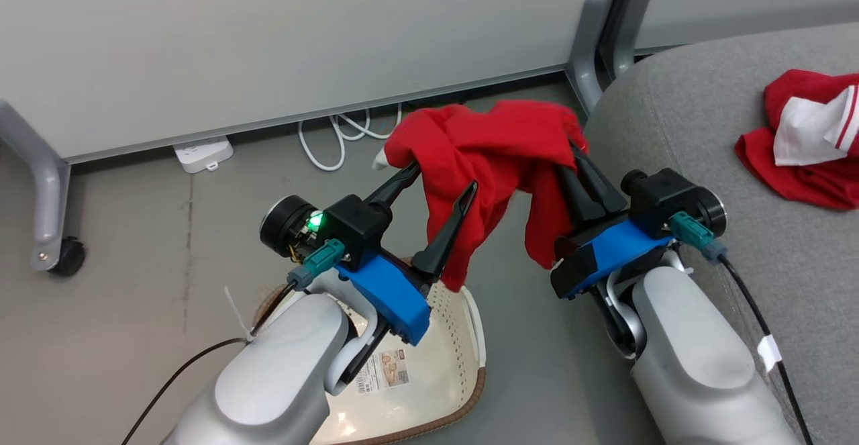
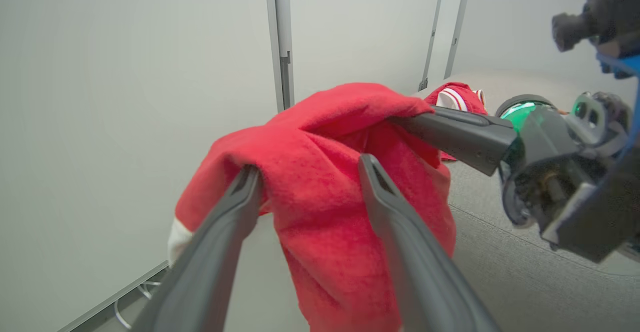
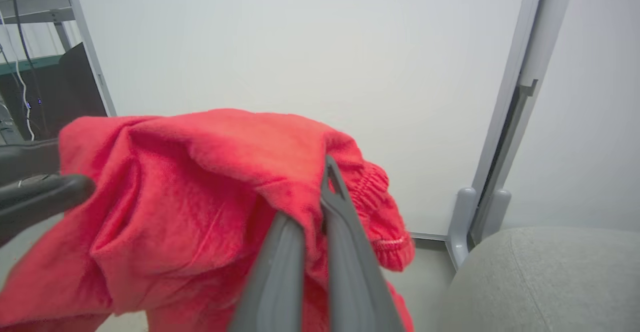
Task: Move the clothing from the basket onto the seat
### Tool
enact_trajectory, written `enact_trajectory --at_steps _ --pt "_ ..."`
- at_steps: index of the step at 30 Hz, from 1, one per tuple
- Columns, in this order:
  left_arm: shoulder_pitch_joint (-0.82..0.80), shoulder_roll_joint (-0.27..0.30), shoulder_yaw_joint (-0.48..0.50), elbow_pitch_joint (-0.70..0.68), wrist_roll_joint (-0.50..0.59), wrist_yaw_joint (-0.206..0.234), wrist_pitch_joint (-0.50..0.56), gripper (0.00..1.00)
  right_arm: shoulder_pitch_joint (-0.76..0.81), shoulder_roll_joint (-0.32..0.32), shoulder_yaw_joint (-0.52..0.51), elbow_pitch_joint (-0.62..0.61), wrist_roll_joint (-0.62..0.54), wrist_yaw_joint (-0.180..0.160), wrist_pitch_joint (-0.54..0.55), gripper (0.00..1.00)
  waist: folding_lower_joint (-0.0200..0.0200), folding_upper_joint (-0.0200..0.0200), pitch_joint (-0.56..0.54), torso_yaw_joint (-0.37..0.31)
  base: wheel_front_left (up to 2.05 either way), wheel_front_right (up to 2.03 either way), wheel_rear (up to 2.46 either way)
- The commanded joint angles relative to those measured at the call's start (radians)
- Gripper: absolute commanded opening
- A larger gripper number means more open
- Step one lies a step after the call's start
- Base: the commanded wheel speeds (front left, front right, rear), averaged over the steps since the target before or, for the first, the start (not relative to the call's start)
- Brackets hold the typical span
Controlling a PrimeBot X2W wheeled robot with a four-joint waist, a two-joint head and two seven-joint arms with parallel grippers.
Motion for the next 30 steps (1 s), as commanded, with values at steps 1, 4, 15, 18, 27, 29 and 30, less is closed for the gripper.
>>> enact_trajectory --at_steps 1,4,15,18,27,29,30 --pt "-0.011 0.009 -0.004 -0.005 0.005 0.000 0.002 1.00 0.009 -0.004 -0.021 -0.020 -0.008 -0.001 0.000 0.00 0.0001 0.0000 0.027 -0.034 0.00 0.00 0.00" --pt "-0.022 0.009 -0.009 -0.010 0.011 0.000 0.005 1.00 0.013 -0.005 -0.053 -0.047 -0.013 -0.001 0.000 0.00 0.0001 0.0000 0.048 -0.067 0.00 0.00 0.00" --pt "-0.046 0.018 -0.037 -0.014 0.028 -0.005 0.016 1.00 0.062 -0.022 -0.187 -0.155 -0.028 -0.001 0.000 0.00 0.0001 0.0000 0.105 -0.187 0.00 0.00 0.00" --pt "-0.049 0.020 -0.041 -0.016 0.031 -0.005 0.021 1.00 0.075 -0.022 -0.217 -0.173 -0.027 -0.001 0.000 0.00 0.0001 0.0000 0.110 -0.210 0.00 0.00 0.00" --pt "-0.061 0.025 -0.071 -0.029 0.046 -0.008 0.040 1.00 0.141 -0.016 -0.322 -0.235 -0.022 -0.001 0.000 0.00 0.0001 0.0000 0.139 -0.306 0.00 0.00 0.00" --pt "-0.063 0.026 -0.075 -0.032 0.047 -0.008 0.044 1.00 0.158 -0.013 -0.342 -0.245 -0.019 -0.001 0.000 0.00 0.0001 0.0000 0.147 -0.325 0.00 0.00 0.00" --pt "-0.063 0.026 -0.078 -0.034 0.048 -0.009 0.047 1.00 0.166 -0.011 -0.350 -0.249 -0.018 -0.001 0.000 0.00 0.0001 0.0000 0.150 -0.333 0.00 0.00 0.00"
